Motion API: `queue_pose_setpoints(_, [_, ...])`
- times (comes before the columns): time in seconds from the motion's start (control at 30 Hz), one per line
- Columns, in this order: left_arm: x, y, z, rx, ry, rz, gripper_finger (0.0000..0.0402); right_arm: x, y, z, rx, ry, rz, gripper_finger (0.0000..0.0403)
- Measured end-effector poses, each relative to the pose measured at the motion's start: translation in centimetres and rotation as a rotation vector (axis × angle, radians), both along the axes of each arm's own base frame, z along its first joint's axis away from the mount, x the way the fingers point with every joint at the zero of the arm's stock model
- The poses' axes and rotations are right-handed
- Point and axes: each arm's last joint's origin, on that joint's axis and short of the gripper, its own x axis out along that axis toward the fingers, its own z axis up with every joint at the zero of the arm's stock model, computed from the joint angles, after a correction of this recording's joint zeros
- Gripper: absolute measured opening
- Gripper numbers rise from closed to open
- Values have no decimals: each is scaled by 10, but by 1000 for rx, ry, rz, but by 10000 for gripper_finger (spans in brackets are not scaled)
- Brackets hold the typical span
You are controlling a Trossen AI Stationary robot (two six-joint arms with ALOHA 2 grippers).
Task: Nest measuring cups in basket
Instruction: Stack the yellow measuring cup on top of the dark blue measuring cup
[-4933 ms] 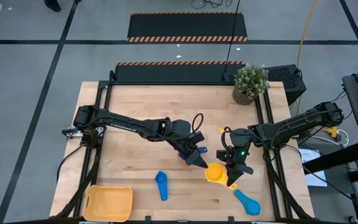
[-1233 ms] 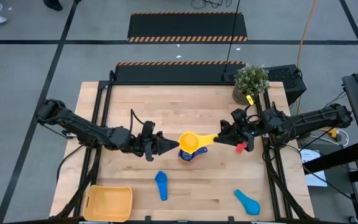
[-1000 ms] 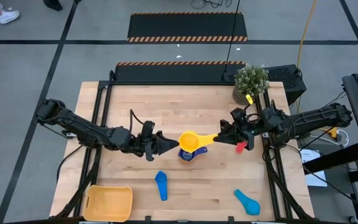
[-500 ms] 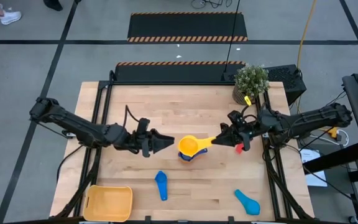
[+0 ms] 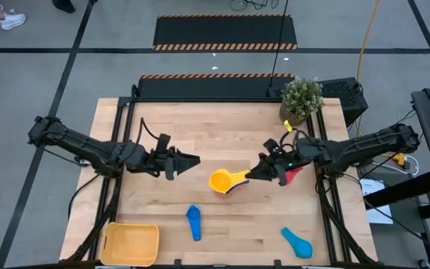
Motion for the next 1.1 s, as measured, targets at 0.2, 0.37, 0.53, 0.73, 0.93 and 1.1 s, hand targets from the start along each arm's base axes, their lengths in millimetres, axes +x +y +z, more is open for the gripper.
queue_pose_setpoints(0.2, [-1, 9, 0, 21, 19, 14, 151, 14, 3, -16, 11, 80, 19, 0])
queue_pose_setpoints(0.37, [0, 14, -4, 26, 59, 13, 149, 23, 4, -29, 4, 133, 27, 0])
queue_pose_setpoints(0.53, [1, 17, -5, 28, 75, 23, 149, 32, 5, -43, -2, 189, 55, 0])
queue_pose_setpoints(0.73, [1, 18, -6, 14, 74, 11, 149, 33, -4, -60, 23, 242, 80, 0])
queue_pose_setpoints(0.93, [1, 17, -6, -3, 73, 9, 149, 12, -23, -88, 136, 219, -4, 0])
queue_pose_setpoints(1.1, [1, 17, -6, -5, 73, 9, 149, -1, -28, -105, 221, 189, -58, 0])
